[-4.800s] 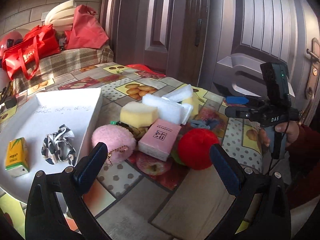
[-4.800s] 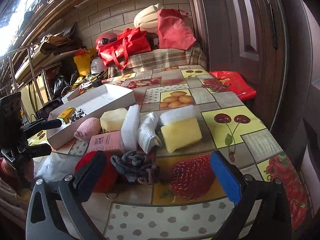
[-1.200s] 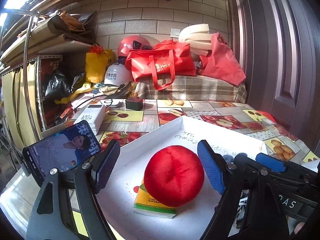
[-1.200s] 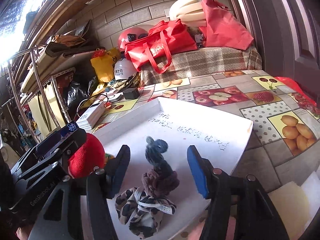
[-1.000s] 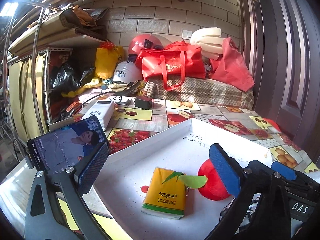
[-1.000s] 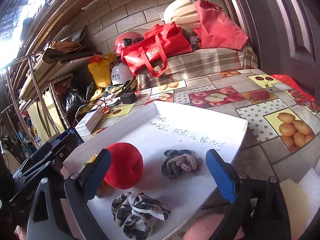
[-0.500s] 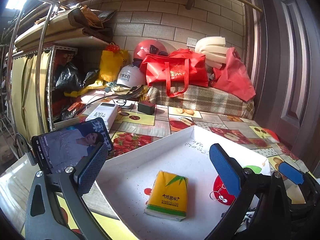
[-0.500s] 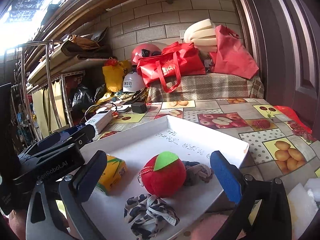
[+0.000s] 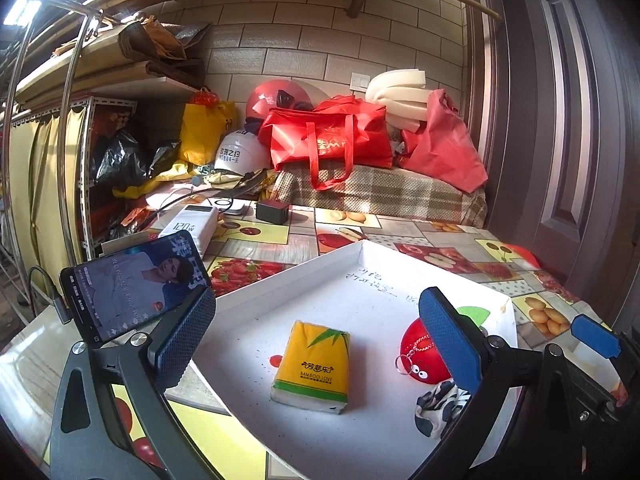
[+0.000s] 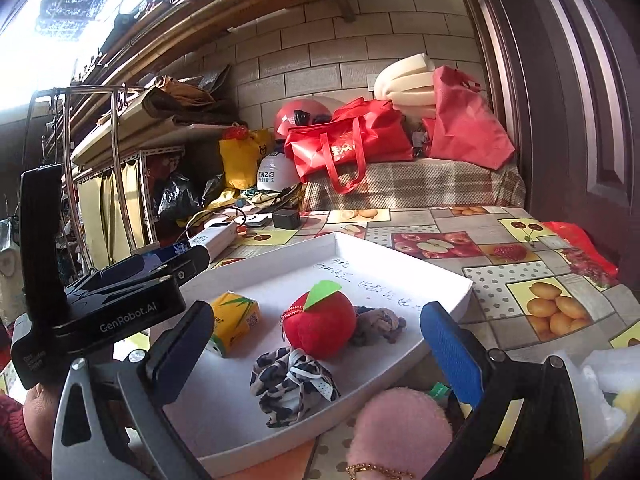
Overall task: Organize soft objects
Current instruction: 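Move both tools back to the pile toward the pink fluffy ball and pink pouch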
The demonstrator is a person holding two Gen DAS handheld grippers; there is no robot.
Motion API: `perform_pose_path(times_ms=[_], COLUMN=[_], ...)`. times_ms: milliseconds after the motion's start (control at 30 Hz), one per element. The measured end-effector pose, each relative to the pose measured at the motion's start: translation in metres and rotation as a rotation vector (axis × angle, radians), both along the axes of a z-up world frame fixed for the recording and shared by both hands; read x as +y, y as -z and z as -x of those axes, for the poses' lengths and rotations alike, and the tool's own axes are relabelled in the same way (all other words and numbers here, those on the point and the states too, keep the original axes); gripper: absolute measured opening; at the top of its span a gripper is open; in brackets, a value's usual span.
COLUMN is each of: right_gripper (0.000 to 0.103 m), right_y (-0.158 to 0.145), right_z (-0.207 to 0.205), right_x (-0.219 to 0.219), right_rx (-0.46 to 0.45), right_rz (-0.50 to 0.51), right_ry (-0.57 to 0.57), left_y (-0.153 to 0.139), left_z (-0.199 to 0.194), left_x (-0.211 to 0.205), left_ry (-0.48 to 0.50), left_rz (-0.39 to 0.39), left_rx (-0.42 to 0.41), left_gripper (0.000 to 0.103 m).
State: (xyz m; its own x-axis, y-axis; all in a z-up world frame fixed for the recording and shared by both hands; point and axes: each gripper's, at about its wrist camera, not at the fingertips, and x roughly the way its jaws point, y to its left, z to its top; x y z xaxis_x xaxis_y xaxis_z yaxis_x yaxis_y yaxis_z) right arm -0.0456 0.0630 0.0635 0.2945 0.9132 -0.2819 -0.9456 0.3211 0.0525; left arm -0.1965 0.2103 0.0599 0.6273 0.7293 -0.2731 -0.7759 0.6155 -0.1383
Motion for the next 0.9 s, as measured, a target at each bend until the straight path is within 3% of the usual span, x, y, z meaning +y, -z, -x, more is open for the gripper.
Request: perform_pose_path(times_ms=[133, 233, 300, 367, 433, 533, 700, 900], right_gripper=[0.103, 0.103, 0.103, 0.103, 0.103, 0.103, 0.103, 0.102], right_y=[-0.008, -0.012, -0.013, -0.007, -0.004, 0.004, 0.020, 0.029], right_z=[-0.023, -0.050, -0.063, -0.061, -0.056, -0.048, -0.051, -0.063], right_x=[-0.051, -0.087, -0.100, -0.103, -0.105, -0.098, -0.072, -0.057], right_rx=[0.001, 0.048, 0.065, 0.029, 0.000, -0.041, -0.015, -0.007], right_rz=[-0.074, -0.091, -0.037, 0.088, 0.168, 0.265, 0.400, 0.444], right_ry=[0.086, 0.106, 0.040, -0.035, -0.115, -0.149, -0.188, -0.177], left_y=[-0.002, -0.003, -0.003, -0.003, -0.004, -0.004, -0.001, -0.001], left_z=[-0.018, -0.031, -0.038, -0.048, -0.055, -0.065, -0.074, -0.064], left_x=[-0.032, -0.055, -0.069, -0.085, -0.101, -0.117, -0.125, -0.110], left_ry=[0.128, 0.270, 0.370, 0.482, 0.559, 0.645, 0.657, 0.623], left_rz=[-0.077, -0.088, -0.068, -0.049, -0.060, -0.051, -0.051, 0.012], left_rx=[0.074, 0.104, 0.113, 0.130, 0.154, 0.180, 0.228, 0.158], left_gripper=[0.103, 0.103, 0.103, 0.102, 0.102, 0.102, 0.102, 0.102])
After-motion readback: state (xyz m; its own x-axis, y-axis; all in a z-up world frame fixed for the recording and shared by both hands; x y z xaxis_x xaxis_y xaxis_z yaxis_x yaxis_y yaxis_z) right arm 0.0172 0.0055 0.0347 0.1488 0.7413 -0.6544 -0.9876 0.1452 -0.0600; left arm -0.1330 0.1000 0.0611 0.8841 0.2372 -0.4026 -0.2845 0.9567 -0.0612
